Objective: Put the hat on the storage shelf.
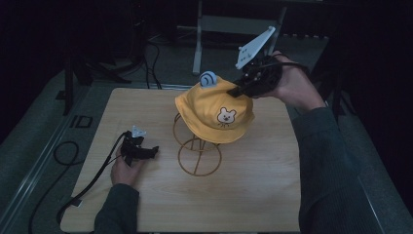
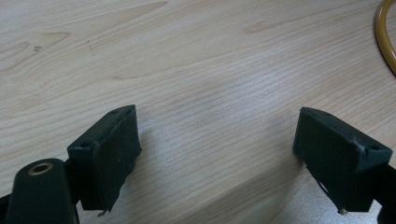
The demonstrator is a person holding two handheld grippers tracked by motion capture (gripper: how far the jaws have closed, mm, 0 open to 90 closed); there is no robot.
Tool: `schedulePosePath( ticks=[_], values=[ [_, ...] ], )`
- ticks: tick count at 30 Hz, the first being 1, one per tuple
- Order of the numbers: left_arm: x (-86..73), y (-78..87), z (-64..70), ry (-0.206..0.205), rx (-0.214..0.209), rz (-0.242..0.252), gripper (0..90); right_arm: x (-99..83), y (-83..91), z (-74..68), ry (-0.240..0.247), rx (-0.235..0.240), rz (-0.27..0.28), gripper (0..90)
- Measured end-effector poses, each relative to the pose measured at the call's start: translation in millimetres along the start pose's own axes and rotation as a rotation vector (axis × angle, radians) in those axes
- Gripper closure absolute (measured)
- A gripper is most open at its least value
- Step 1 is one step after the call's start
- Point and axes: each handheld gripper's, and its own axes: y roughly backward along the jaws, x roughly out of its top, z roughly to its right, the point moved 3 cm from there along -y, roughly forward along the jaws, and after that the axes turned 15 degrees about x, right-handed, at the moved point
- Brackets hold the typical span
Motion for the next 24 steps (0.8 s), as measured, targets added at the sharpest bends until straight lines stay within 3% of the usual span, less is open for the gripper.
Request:
schedulePosePath(
  ticks=[13, 24],
  values=[
    [0.0, 0.0, -0.2, -0.002, 0.001, 0.000, 14.5, 35.9, -30.2, -2.6, 0.037, 0.028, -0.067, 77.1],
    [0.0, 0.2, -0.1, -0.001, -0.002, -0.002, 14.5, 46.7, -64.2, 2.0, 0.024, 0.052, -0.153, 76.1]
  ],
)
